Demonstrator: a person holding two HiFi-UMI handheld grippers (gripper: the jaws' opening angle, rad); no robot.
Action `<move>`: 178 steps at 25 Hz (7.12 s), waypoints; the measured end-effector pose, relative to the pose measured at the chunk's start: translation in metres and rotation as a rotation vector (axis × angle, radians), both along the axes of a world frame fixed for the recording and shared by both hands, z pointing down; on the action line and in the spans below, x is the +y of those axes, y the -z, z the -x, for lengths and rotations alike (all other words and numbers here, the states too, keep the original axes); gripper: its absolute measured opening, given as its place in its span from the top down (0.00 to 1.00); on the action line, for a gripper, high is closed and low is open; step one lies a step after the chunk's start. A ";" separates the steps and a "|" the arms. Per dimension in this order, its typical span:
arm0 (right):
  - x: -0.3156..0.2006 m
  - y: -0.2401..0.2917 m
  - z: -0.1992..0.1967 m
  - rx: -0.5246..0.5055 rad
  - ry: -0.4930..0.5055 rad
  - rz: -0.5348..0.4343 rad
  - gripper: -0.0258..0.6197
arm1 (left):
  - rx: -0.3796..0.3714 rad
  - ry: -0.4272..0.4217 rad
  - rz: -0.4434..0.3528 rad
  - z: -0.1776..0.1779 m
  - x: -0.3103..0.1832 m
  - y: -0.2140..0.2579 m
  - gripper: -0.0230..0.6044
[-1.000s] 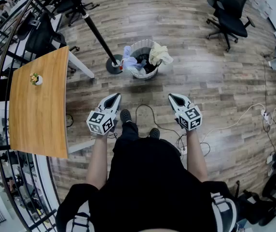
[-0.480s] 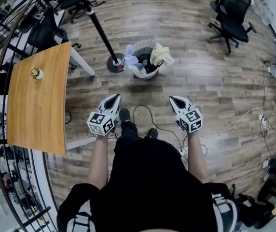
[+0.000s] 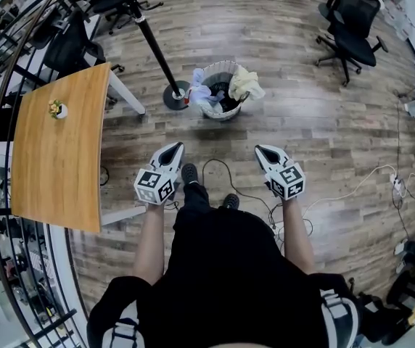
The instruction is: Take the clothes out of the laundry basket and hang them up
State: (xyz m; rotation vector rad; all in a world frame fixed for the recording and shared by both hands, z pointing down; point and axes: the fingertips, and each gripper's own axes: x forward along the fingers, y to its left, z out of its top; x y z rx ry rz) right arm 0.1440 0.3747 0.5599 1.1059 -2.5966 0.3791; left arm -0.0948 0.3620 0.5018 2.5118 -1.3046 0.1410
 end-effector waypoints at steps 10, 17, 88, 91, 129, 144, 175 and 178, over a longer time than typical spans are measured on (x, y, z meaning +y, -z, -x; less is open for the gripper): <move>-0.015 0.004 0.010 0.043 -0.010 -0.018 0.95 | -0.005 0.021 0.011 0.014 -0.009 -0.005 0.92; -0.027 0.001 0.014 0.049 -0.014 -0.018 0.90 | -0.004 0.032 0.019 0.025 -0.022 -0.009 0.92; -0.199 -0.039 0.143 0.092 -0.268 0.088 0.51 | 0.042 -0.193 0.135 0.151 -0.256 -0.053 0.60; -0.199 -0.035 0.146 0.089 -0.277 0.083 0.51 | 0.040 -0.191 0.135 0.155 -0.252 -0.054 0.60; -0.270 -0.095 0.129 0.088 -0.102 0.237 0.53 | -0.040 -0.104 0.234 0.126 -0.308 -0.095 0.60; -0.345 -0.159 0.119 0.129 0.150 0.324 0.54 | -0.105 0.061 0.304 0.116 -0.356 -0.142 0.60; -0.363 -0.379 0.141 0.134 0.027 0.510 0.55 | -0.314 -0.246 0.596 0.102 -0.355 -0.406 0.60; -0.369 -0.399 0.151 0.135 0.052 0.516 0.55 | -0.339 -0.275 0.601 0.105 -0.354 -0.428 0.60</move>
